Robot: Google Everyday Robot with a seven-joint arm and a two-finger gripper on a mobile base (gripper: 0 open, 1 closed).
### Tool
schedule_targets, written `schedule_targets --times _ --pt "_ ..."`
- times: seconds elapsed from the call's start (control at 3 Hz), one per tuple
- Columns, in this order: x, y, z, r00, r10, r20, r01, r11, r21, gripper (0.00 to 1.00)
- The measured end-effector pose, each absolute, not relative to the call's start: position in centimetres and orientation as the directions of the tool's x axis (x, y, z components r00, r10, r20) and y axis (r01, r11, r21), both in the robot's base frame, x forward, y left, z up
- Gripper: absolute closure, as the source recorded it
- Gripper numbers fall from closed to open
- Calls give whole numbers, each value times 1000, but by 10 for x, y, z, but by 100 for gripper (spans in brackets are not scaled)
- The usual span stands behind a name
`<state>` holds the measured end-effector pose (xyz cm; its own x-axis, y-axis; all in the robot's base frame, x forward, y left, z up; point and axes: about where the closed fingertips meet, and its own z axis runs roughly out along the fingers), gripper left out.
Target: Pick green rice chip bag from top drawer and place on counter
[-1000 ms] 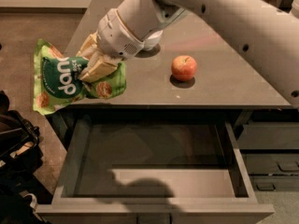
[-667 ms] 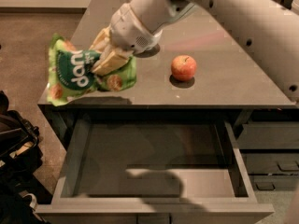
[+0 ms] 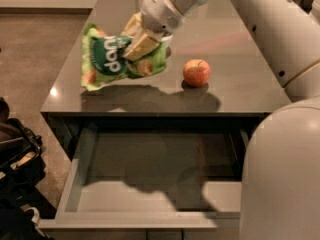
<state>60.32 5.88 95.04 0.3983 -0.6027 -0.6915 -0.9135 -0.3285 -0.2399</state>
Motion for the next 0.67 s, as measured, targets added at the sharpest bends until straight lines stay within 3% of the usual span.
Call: schedule_targets --times 0.67 --pt "612 55 964 411 -595 -691 -910 -311 -274 59"
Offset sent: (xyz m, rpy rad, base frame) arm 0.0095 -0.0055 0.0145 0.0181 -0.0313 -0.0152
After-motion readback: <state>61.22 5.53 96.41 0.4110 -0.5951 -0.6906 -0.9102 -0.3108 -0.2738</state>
